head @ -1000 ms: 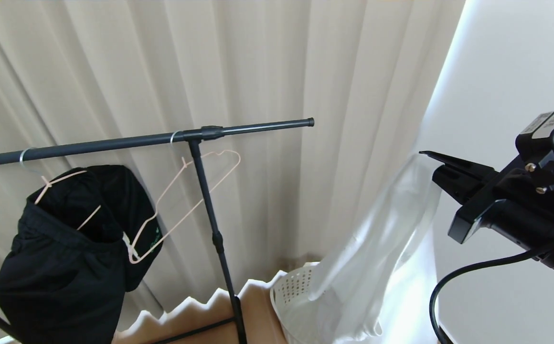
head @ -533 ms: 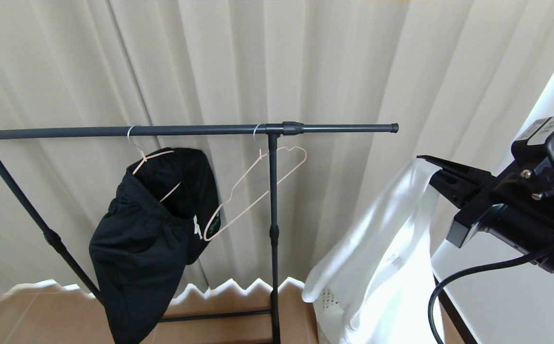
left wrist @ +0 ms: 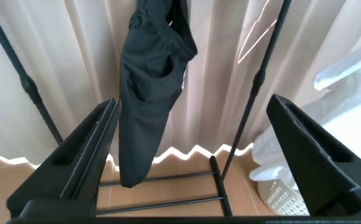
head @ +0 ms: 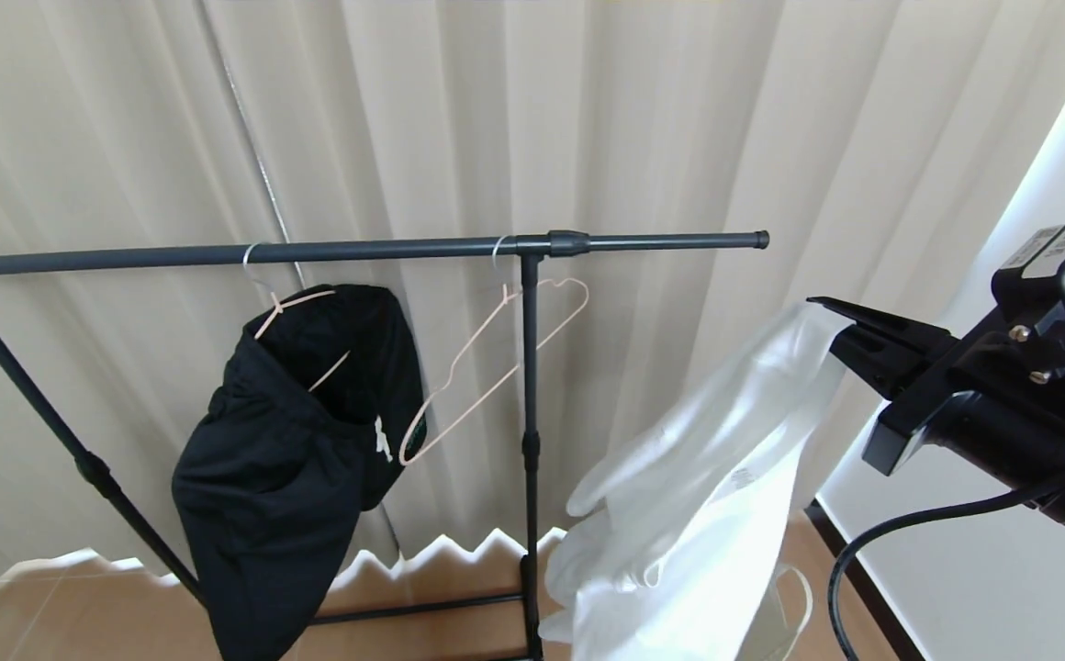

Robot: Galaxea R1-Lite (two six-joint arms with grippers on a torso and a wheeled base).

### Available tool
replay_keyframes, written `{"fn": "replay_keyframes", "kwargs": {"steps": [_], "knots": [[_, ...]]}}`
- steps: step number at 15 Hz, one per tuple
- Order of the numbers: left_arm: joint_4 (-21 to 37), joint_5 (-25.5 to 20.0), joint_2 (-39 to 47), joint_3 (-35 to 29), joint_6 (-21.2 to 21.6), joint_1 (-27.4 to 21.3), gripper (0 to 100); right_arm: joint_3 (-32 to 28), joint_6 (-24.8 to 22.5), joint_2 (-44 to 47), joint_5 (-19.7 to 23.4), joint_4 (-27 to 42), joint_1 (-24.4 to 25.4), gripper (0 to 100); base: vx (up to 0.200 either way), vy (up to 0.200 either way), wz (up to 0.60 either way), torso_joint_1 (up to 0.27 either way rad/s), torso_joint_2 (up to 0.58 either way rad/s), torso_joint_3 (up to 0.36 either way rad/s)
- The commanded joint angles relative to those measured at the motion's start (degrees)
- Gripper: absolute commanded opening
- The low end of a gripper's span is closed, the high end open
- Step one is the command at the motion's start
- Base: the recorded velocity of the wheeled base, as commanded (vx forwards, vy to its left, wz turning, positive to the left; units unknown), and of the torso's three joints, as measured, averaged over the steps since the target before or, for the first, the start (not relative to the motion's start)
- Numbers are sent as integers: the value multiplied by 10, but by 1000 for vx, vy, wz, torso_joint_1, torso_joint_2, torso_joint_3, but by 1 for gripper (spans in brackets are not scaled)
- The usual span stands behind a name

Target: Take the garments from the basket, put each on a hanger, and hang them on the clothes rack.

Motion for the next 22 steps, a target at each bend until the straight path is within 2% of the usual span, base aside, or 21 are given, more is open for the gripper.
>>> {"fn": "replay_keyframes", "kwargs": {"steps": [1,3,11,14,22], "knots": [[-1,0,1,0,0,0,100,3,0,1,0,0,0,0,0,200,0,7,7,7],[-1,0,1,0,0,1,100,2,0,1,0,0,0,0,0,200,0,-7,0,2],[-1,-2,1,0,0,0,100,2,0,1,0,0,0,0,-175,175,0,-2,-3,5],[-1,-2,1,0,0,0,100,3,0,1,0,0,0,0,-200,0,0,9,4,6],[2,-7,4,0,14,0,100,-3,2,27,-2,2,6,0,0,0,0,0,0,0]]}}
